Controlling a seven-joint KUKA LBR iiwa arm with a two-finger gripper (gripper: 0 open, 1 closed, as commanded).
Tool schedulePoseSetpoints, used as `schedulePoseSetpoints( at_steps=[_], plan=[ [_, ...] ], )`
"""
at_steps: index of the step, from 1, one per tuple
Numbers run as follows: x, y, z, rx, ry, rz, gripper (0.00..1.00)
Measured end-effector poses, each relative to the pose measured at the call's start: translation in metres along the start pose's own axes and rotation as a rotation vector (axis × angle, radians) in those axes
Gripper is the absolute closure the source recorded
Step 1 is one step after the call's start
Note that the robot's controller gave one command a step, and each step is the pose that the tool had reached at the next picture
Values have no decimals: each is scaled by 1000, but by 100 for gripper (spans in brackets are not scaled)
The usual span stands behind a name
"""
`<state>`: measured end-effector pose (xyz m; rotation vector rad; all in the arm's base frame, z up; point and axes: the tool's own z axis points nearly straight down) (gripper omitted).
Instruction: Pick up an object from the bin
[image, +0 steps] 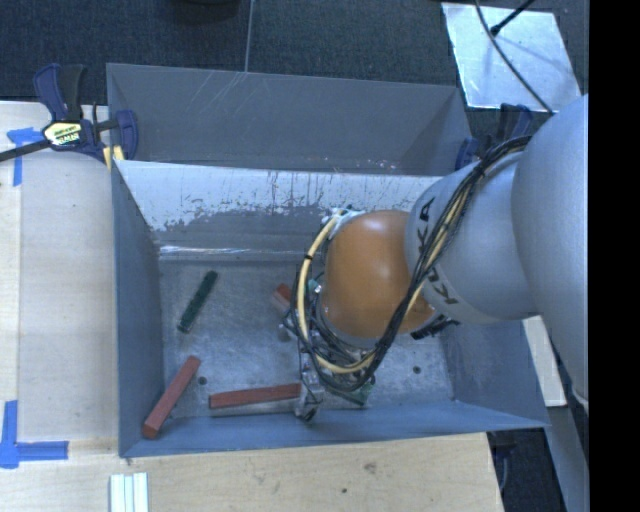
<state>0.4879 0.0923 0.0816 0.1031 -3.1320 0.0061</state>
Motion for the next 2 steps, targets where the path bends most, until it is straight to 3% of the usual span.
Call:
schedulePoseSetpoints(
  at_steps=[1, 2],
  plan=[
    [-3, 4, -4, -4, -9, -2, 100],
    [-12, 3, -158, -5, -19, 25, 100]
  ],
)
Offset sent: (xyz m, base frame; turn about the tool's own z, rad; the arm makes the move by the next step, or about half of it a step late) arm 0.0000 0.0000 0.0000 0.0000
